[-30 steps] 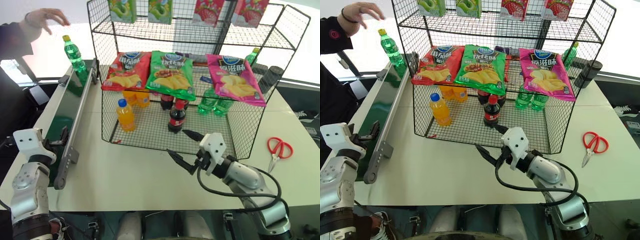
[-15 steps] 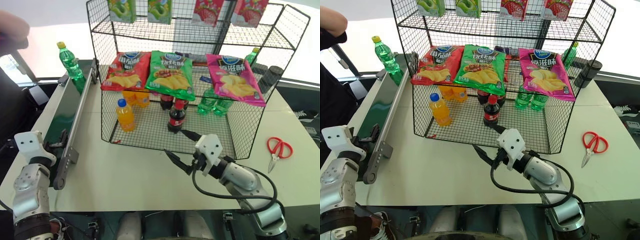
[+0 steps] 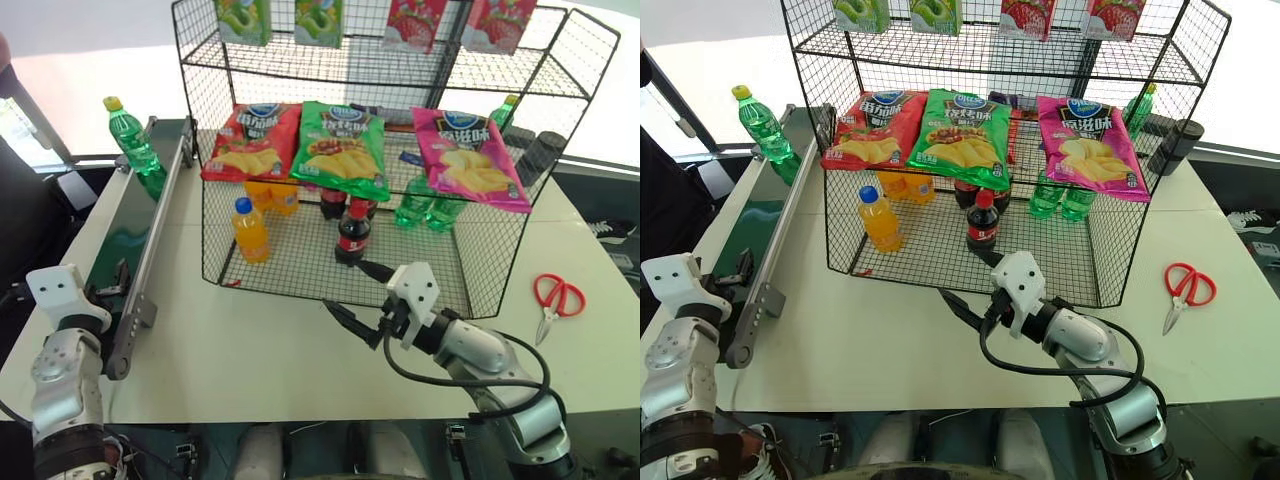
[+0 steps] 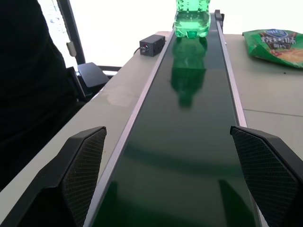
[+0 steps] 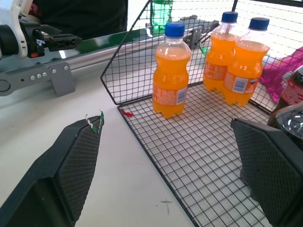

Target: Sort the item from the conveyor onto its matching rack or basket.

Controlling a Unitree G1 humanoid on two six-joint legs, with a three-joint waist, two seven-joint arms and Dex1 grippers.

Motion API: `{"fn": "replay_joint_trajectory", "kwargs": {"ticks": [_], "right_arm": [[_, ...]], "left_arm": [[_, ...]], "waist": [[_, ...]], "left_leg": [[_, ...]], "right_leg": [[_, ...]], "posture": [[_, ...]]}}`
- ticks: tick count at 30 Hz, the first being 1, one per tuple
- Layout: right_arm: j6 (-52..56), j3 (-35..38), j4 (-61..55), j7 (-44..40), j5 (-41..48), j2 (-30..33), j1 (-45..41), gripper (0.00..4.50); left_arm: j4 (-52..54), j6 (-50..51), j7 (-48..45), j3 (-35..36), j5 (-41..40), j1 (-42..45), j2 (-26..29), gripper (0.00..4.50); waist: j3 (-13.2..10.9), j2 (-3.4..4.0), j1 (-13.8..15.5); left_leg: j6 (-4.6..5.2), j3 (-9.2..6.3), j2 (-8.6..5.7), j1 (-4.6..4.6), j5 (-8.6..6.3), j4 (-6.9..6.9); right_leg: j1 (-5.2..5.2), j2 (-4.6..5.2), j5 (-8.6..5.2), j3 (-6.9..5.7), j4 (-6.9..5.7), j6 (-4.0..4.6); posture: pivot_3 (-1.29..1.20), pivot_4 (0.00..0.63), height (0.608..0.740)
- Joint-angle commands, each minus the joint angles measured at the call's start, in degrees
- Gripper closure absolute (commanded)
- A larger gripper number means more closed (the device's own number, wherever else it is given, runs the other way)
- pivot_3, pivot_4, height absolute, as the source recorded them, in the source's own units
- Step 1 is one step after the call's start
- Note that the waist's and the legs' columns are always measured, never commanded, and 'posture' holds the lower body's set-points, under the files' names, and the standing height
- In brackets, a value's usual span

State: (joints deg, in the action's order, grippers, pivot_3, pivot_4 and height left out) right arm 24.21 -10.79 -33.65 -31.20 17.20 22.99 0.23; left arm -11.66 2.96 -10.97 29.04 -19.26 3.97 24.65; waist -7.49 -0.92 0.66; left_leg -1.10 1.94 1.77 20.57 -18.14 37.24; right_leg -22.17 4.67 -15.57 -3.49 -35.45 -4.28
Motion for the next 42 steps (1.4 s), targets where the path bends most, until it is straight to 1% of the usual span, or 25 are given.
{"fn": "replay_joint_trajectory", "kwargs": {"ticks": [1,24,36,42], "right_arm": [[-1.02,0.12,-1.72,-0.56,1.10,-0.40,-0.62,0.03],[-1.15,-0.76,-1.58,-1.82,1.70,-0.72,-0.75,0.03],[-2.73,-1.06,-2.17,-1.78,1.08,-0.69,-0.41,0.03],[-2.62,-0.98,-3.32,-2.81,4.02,-1.19,-0.57,0.03]], "left_arm": [[-0.09,-1.95,0.79,1.92,-0.85,0.96,-0.40,0.00],[-0.40,-3.20,1.11,1.68,-0.20,0.94,-0.86,0.00],[0.05,-3.83,-0.41,1.56,-0.72,1.13,-0.89,0.00],[0.22,-3.88,-0.94,1.65,-0.89,1.19,-0.82,0.00]], "waist": [[0.00,0.00,-0.03],[0.00,0.00,-0.07],[0.00,0.00,-0.09],[0.00,0.00,-0.10]], "left_leg": [[0.00,0.00,0.00,0.00,0.00,0.00],[0.00,0.00,0.01,0.00,0.00,-0.02],[-0.01,0.00,0.02,0.01,-0.01,-0.05],[-0.01,0.00,0.02,0.02,-0.01,-0.08]], "right_leg": [[0.00,0.01,0.00,0.00,0.00,0.00],[-0.03,0.04,0.00,0.00,0.00,0.01],[-0.04,0.08,0.00,0.01,0.02,0.02],[-0.05,0.11,0.00,0.01,0.04,0.02]], "posture": [[0.00,0.150,0.740],[0.00,0.150,0.740],[0.00,0.150,0.740],[0.00,0.150,0.740]]}}
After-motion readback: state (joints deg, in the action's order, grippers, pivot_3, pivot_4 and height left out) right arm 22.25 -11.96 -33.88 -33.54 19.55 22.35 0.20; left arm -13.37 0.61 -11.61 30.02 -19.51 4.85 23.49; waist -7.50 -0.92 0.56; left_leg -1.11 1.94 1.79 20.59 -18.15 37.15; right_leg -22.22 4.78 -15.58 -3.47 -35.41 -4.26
